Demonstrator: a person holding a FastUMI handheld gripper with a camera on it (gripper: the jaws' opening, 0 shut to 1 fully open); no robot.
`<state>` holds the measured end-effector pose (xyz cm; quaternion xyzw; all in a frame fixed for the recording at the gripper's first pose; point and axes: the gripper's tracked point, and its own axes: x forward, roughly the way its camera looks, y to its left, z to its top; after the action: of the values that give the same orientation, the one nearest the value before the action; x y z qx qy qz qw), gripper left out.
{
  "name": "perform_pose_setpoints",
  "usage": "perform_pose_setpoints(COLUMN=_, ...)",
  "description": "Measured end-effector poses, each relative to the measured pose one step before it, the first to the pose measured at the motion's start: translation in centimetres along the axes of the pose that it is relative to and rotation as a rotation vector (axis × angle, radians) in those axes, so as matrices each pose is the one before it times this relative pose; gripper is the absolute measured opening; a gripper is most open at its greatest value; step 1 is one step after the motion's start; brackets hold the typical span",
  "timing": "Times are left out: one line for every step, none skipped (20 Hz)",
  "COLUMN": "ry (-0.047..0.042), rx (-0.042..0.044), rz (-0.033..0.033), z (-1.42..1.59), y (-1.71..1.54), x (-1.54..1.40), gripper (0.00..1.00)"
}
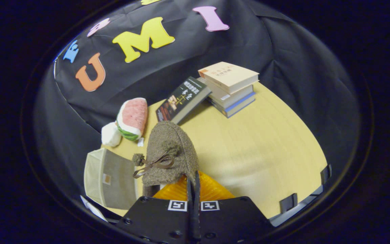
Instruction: Open the storage box then place both shoes into the box .Put the left shoe in first, then the right shoe, with the right side of both shoes facing outward in a uniform manner.
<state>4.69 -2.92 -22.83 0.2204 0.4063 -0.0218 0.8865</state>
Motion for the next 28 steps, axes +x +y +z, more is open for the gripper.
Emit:
perform_pose_setpoints(ry=-0.01069, rx=0.01415, rz=0.01557, z=0.102, y=2.407, x=-0.657, gripper=0.00)
perform_pose_setpoints(ry=-0.01013, rx=0.01324, rz=0.01502, z=-0.120, y=2.489, x=-0.639, gripper=0.00)
perform_pose_setpoints(ry=-0.00895, rx=0.01120, rz=0.01359, z=-0.154, y=2.404, x=-0.522, gripper=0.00)
perform_pose_setpoints(ry=-0.01048, rx=0.01009, rz=0.00852, z=-0.307, y=2.447, x=-0.330, gripper=0.00)
perform_pose_setpoints(ry=-0.01140, rx=0.00444, rz=0.00392, z=-0.352, y=2.189, x=-0.239, gripper=0.00)
perform_pose_setpoints(ry=-0.01443, rx=-0.00290, rz=0.00011, z=-0.240, y=1.986, x=-0.101, gripper=0.00)
perform_pose_setpoints(ry=-0.01265, rx=-0.00709, rz=-0.00103, z=-0.507, y=1.977, x=0.021, gripper=0.00)
perform_pose_setpoints(ry=-0.00578, rx=-0.00515, rz=0.00159, z=-0.735, y=2.000, x=0.252, gripper=0.00)
perform_pose_setpoints(ry=-0.00164, rx=0.00016, rz=0.00155, z=-0.946, y=1.778, x=0.366, gripper=0.00)
perform_pose_setpoints(ry=0.00259, rx=0.00377, rz=-0.00086, z=-0.930, y=1.515, x=0.543, gripper=0.00)
perform_pose_setpoints(ry=0.00634, rx=0.00093, rz=-0.00450, z=-1.054, y=1.293, x=0.751, gripper=0.00)
perform_pose_setpoints(ry=0.01057, rx=-0.00387, rz=-0.01149, z=-1.148, y=1.025, x=0.706, gripper=0.00)
perform_pose_setpoints(ry=0.01595, rx=-0.00836, rz=-0.01735, z=-1.042, y=0.687, x=0.792, gripper=0.00)
perform_pose_setpoints(ry=0.01113, rx=-0.00646, rz=-0.01121, z=-1.028, y=0.767, x=0.623, gripper=0.00)
perform_pose_setpoints(ry=0.00927, rx=-0.01087, rz=-0.00949, z=-0.790, y=0.760, x=0.721, gripper=0.00)
perform_pose_setpoints(ry=0.00336, rx=-0.01270, rz=-0.00791, z=-0.724, y=0.643, x=0.789, gripper=0.00)
perform_pose_setpoints(ry=0.00310, rx=-0.01572, rz=-0.01486, z=-0.630, y=0.436, x=0.698, gripper=0.00)
perform_pose_setpoints(ry=-0.00061, rx=-0.01792, rz=-0.01609, z=-0.428, y=0.313, x=0.854, gripper=0.00)
perform_pose_setpoints(ry=-0.00475, rx=-0.01933, rz=-0.02160, z=-0.385, y=0.137, x=0.560, gripper=0.00)
perform_pose_setpoints(ry=-0.00313, rx=-0.02012, rz=-0.02272, z=-0.411, y=-0.093, x=0.544, gripper=0.00)
perform_pose_setpoints(ry=-0.00317, rx=-0.01905, rz=-0.02031, z=-0.306, y=-0.053, x=0.463, gripper=0.00)
perform_pose_setpoints(ry=-0.00394, rx=-0.01728, rz=-0.01982, z=-0.258, y=-0.053, x=0.542, gripper=0.00)
perform_pose_setpoints(ry=0.00371, rx=-0.01939, rz=-0.02194, z=-0.249, y=-0.104, x=0.404, gripper=0.00)
perform_pose_setpoints(ry=0.00514, rx=-0.00952, rz=-0.01452, z=-0.481, y=-0.046, x=0.449, gripper=0.00)
perform_pose_setpoints(ry=0.00561, rx=-0.00467, rz=-0.01206, z=-0.378, y=0.041, x=0.335, gripper=0.00)
perform_pose_setpoints(ry=0.00451, rx=-0.00909, rz=-0.01751, z=-0.202, y=-0.122, x=0.305, gripper=0.01)
perform_pose_setpoints(ry=-0.00330, rx=-0.01175, rz=-0.01876, z=-0.018, y=-0.190, x=0.260, gripper=0.01)
perform_pose_setpoints(ry=0.00217, rx=-0.01329, rz=-0.01691, z=-0.165, y=-0.126, x=0.335, gripper=0.02)
